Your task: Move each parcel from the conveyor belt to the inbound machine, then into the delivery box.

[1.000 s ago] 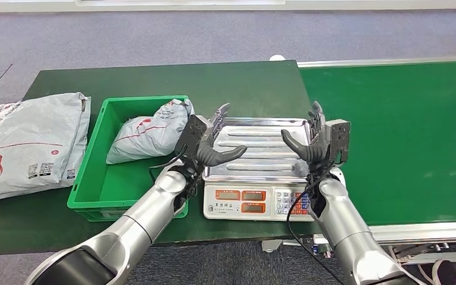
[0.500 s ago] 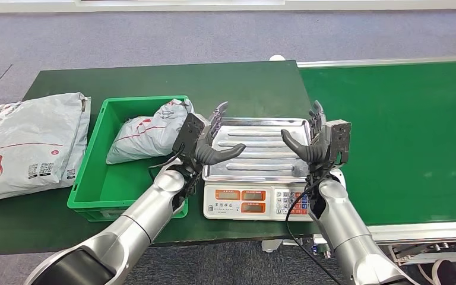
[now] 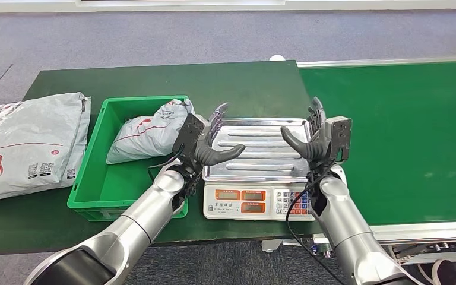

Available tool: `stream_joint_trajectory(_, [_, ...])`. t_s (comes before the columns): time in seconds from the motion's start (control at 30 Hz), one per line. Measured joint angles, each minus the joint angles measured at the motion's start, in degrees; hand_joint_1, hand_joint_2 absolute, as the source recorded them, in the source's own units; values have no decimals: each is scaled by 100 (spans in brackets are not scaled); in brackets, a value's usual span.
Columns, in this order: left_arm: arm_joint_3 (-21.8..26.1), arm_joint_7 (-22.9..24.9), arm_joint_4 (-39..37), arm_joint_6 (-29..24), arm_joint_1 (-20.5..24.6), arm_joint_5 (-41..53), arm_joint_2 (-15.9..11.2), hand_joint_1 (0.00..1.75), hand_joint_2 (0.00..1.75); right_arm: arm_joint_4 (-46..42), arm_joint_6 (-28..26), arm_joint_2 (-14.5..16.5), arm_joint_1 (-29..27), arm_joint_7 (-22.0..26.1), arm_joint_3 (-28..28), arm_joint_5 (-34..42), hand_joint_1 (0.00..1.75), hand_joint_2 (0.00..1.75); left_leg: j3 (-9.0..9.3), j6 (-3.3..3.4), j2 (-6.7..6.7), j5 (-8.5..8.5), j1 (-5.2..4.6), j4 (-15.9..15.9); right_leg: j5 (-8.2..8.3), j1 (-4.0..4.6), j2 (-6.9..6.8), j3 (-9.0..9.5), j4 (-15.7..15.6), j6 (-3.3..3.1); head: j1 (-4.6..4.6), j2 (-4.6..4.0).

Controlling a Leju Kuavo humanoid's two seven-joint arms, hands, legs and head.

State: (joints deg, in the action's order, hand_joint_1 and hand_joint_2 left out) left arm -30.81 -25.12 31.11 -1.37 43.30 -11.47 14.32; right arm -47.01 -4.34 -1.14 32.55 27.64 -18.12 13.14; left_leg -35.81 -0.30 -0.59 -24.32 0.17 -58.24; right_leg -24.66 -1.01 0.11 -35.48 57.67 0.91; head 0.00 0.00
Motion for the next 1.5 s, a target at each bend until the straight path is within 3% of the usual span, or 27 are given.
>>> stream_joint_trajectory(1.5, [75, -140, -275, 13, -24, -44, 80, 0, 175, 1111, 175, -74, 509, 360, -343, 481, 0, 175, -1, 0, 0, 0, 0, -1, 0, 0, 0, 0, 0, 0, 0, 0])
